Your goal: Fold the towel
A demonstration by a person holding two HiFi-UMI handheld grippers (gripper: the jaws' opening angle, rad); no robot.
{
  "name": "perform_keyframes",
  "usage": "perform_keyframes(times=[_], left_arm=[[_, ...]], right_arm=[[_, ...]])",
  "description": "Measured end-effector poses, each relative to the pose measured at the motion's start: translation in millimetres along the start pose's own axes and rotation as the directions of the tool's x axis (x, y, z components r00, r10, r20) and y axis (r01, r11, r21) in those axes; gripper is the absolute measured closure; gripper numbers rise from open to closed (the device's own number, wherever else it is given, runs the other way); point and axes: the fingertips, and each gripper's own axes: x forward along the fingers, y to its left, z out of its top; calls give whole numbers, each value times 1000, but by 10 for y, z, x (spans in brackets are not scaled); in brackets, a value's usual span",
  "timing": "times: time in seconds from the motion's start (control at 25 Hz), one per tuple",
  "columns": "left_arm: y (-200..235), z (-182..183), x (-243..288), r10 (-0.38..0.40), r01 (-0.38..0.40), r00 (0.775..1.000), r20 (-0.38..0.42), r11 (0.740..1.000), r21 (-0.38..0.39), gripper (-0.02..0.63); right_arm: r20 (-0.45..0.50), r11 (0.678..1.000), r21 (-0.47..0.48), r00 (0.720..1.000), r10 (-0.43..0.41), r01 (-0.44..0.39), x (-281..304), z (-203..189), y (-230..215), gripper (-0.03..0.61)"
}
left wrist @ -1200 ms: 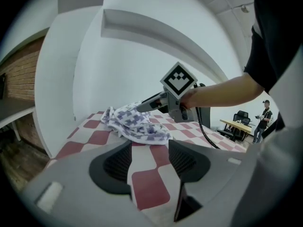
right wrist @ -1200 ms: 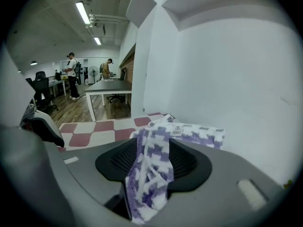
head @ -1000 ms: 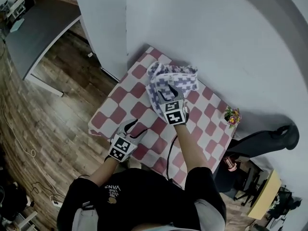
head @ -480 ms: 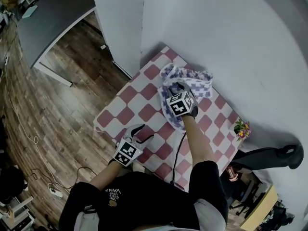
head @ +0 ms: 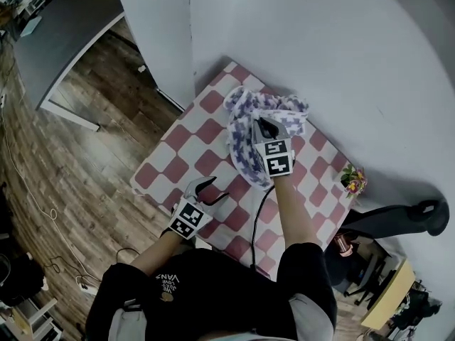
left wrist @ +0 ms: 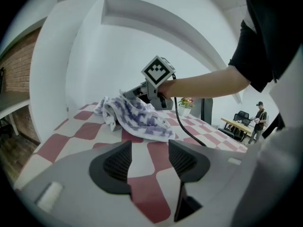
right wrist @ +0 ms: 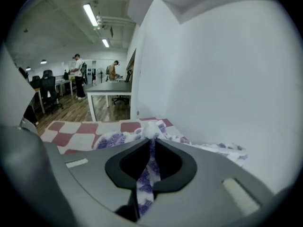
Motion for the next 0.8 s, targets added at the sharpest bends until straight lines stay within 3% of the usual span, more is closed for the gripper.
perform_keyframes(times=[0.32, 0.4, 0.52, 0.64, 0.72, 0.8], left_arm=[[-373, 184, 472, -104, 105, 995, -15, 992, 73, 394], [-400, 217, 586, -91, 91, 996, -13, 995, 51, 392], [-341, 197, 757, -27, 27, 999, -38, 1000, 11, 323], [-400, 209, 869, 0, 6, 998, -55, 993, 120, 302], [-516, 240, 944, -26, 37, 998, -56, 981, 192, 302], [-640, 229, 1041, -65, 80, 995, -76, 973, 215, 304]], right_arm=[[184, 968, 245, 983, 2, -48, -717, 12, -429, 541], [223, 955, 291, 975, -10, -57, -884, -5, -536, 543], [256, 941, 334, 966, -37, -53, -1111, -64, -683, 546], [272, 929, 368, 959, -74, -33, -1317, -165, -837, 549], [280, 919, 394, 954, -104, -16, -1444, -247, -950, 549], [283, 907, 422, 950, -133, 2, -1565, -351, -1055, 549]])
